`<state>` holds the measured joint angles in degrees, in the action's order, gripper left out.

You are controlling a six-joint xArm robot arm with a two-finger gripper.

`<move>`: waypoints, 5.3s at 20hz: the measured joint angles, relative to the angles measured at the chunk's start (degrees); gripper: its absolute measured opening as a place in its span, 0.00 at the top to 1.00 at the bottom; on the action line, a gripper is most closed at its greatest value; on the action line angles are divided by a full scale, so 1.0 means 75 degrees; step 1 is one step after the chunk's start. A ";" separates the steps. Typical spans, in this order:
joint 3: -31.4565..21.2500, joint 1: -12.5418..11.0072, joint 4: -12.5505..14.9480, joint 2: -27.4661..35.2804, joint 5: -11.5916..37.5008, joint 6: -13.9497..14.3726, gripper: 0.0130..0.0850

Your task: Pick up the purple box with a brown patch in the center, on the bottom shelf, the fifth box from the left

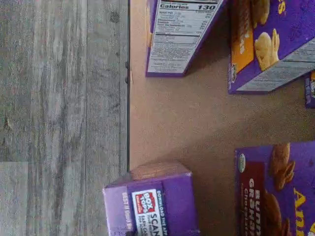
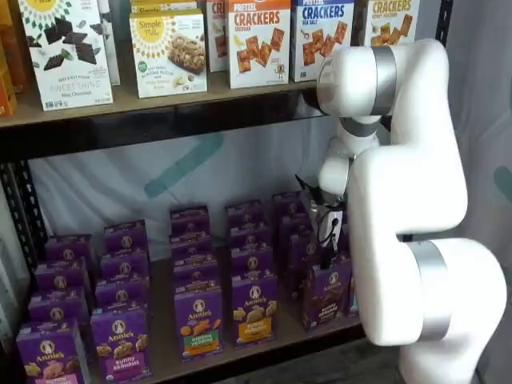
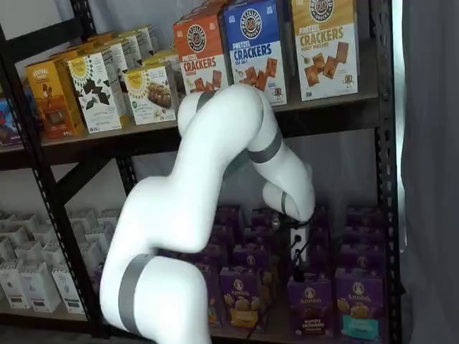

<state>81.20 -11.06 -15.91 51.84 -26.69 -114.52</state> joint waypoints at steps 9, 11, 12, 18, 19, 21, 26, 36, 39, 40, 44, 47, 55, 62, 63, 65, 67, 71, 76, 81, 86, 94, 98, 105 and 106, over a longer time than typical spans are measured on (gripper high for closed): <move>-0.0846 0.0163 -0.0245 -0.0966 0.0130 -0.0041 0.00; -0.0937 0.0180 -0.0128 -0.1066 0.0094 0.0082 0.00; -0.0963 0.0184 -0.0017 -0.1090 0.0077 0.0182 0.00; -0.1017 0.0167 0.1079 -0.1001 0.0042 0.1098 0.00; -0.0990 0.0160 0.1160 -0.0954 0.0030 0.1160 0.00; -0.0894 0.0139 0.1314 -0.0827 -0.0031 0.1274 0.00; -0.0514 0.0074 0.1273 -0.0488 -0.0305 0.1181 0.00; 0.0583 -0.0045 0.1550 0.0376 -0.0795 0.1316 0.00; 0.0848 -0.0054 0.1690 0.0622 -0.0830 0.1427 0.00; 0.0928 -0.0054 0.1791 0.0716 -0.0784 0.1514 0.00; 0.1215 -0.0054 0.2005 0.1022 -0.0733 0.1694 0.00; 0.1303 -0.0058 0.2060 0.1127 -0.0693 0.1737 0.00; 0.1329 -0.0095 0.2414 0.1225 -0.0533 0.2004 0.22; 0.1281 -0.0082 0.2330 0.1220 -0.0444 0.1944 0.39; 0.1275 -0.0076 0.2344 0.1220 -0.0438 0.1962 0.44; 0.1264 -0.0062 0.2405 0.1226 -0.0425 0.2029 0.50; 0.1235 -0.0047 0.2418 0.1241 -0.0373 0.2055 0.56; 0.1193 -0.0035 0.2333 0.1256 -0.0293 0.1993 0.56; 0.1114 -0.0038 0.2403 0.1229 -0.0211 0.2052 0.61; 0.0992 -0.0023 0.2303 0.1177 -0.0040 0.1977 0.72; 0.0782 -0.0030 0.2175 0.0950 -0.0193 0.1859 0.72; -0.0357 0.0042 0.1584 0.0160 0.0157 0.1388 0.72; -0.1175 0.0223 0.0884 -0.0325 0.0603 0.0911 0.72; -0.2672 0.0694 0.0740 -0.1257 0.1269 0.1206 0.72; -0.2831 0.0752 0.0822 -0.1382 0.1244 0.1340 0.72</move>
<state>59.97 -5.42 -9.75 41.48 -17.36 -104.47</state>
